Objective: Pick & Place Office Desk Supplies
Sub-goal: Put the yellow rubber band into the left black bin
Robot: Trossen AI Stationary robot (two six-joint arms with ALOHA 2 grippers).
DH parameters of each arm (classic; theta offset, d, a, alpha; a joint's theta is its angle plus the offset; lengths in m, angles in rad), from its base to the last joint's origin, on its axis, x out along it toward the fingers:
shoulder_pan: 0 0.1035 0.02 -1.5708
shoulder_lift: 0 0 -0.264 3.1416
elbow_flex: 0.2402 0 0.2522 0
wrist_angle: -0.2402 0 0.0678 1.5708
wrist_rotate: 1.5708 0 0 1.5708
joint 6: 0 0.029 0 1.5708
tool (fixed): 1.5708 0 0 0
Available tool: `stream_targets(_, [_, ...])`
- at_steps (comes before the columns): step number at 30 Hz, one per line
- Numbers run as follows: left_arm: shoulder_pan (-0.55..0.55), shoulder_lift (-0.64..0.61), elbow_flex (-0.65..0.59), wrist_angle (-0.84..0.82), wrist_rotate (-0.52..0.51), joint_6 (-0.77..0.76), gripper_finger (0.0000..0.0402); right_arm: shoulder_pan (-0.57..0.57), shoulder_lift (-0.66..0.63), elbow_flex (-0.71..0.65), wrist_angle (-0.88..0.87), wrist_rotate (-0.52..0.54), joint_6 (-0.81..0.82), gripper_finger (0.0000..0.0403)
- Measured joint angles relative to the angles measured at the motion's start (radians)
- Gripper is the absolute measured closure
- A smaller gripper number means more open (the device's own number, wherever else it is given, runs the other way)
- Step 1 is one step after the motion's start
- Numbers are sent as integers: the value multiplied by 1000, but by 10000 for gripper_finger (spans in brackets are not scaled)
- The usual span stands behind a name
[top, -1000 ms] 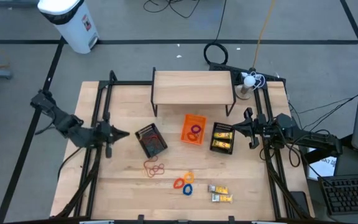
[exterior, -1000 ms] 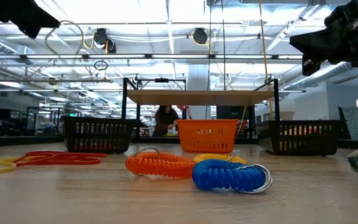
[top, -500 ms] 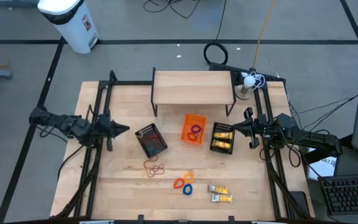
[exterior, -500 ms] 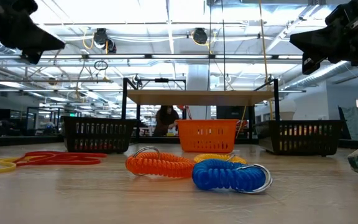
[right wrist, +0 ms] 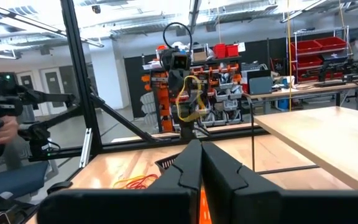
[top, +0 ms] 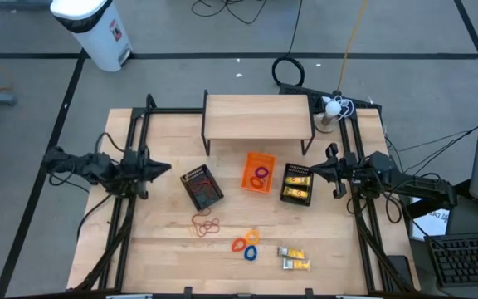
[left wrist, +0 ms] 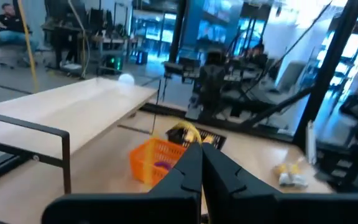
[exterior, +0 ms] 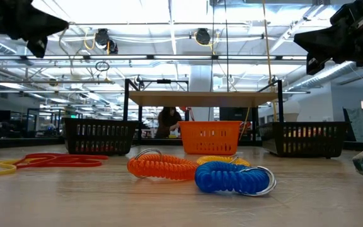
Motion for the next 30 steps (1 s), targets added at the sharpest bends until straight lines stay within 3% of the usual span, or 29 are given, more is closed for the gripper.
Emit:
stream_targets(5, [48,246,104,-28,11,-3,401,0,0,0,3,3,-6,399])
stream_targets(14, [180,713,242,-108,169,-25,401,0,0,0,-7,2,-2,399])
stream_targets(21, [249,909,264,-104,262,-23,401,0,1,0,-19,2,0,399])
stream_targets(30, [285,1126,264,-115,312,-16,401,0,3,0,-18,1,0,399])
